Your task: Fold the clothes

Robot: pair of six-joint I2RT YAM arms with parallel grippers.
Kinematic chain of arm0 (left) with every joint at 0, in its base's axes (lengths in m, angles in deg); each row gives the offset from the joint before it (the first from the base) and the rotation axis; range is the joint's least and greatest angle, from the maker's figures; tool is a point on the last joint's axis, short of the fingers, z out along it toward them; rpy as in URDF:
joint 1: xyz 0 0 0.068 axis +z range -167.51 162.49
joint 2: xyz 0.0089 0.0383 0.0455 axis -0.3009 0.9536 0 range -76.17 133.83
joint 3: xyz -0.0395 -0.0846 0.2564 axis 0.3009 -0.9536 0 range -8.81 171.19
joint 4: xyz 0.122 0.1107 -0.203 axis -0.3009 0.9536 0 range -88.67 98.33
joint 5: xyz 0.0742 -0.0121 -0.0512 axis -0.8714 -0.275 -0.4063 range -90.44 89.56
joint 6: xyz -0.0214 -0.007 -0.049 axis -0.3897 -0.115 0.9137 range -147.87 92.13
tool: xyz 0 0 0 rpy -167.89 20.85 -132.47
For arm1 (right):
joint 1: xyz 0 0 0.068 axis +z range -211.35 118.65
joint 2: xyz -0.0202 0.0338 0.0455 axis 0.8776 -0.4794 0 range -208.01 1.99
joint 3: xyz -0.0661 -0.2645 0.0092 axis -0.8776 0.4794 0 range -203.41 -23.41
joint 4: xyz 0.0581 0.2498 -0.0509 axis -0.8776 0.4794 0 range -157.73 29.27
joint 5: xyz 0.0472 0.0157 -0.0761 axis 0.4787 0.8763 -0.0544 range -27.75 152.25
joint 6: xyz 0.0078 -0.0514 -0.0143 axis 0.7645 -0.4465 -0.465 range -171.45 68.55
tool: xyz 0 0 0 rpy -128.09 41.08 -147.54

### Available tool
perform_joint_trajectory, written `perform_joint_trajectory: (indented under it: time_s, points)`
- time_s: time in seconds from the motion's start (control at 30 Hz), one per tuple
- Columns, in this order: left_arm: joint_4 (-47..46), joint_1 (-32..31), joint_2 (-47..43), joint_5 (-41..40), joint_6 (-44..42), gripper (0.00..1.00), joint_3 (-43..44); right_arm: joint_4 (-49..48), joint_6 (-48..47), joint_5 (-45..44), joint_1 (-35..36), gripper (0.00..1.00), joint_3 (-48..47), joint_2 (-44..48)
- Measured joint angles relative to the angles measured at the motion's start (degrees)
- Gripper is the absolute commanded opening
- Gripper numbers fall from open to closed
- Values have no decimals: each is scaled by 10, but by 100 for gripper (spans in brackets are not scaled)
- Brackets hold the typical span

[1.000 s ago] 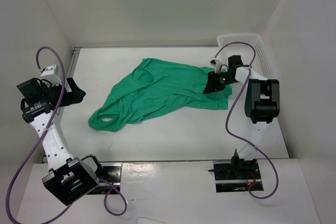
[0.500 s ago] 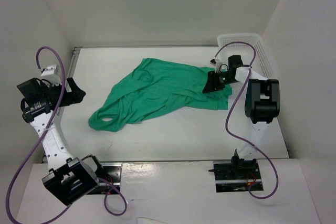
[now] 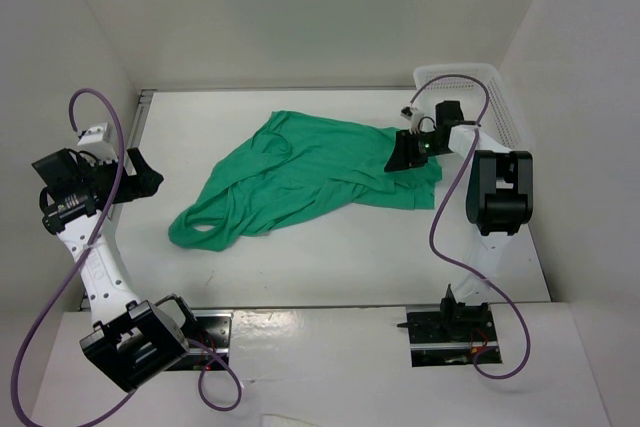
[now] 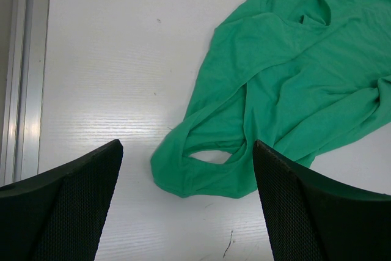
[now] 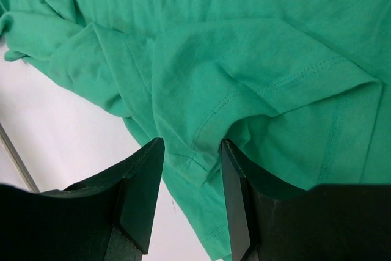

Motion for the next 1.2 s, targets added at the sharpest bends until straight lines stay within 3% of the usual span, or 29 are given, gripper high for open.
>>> perform_joint_trajectory:
  time_s: [1.2]
  points:
    - [0,0,0,4,0,93,-6,87,-103,62,0,50,-9,-50]
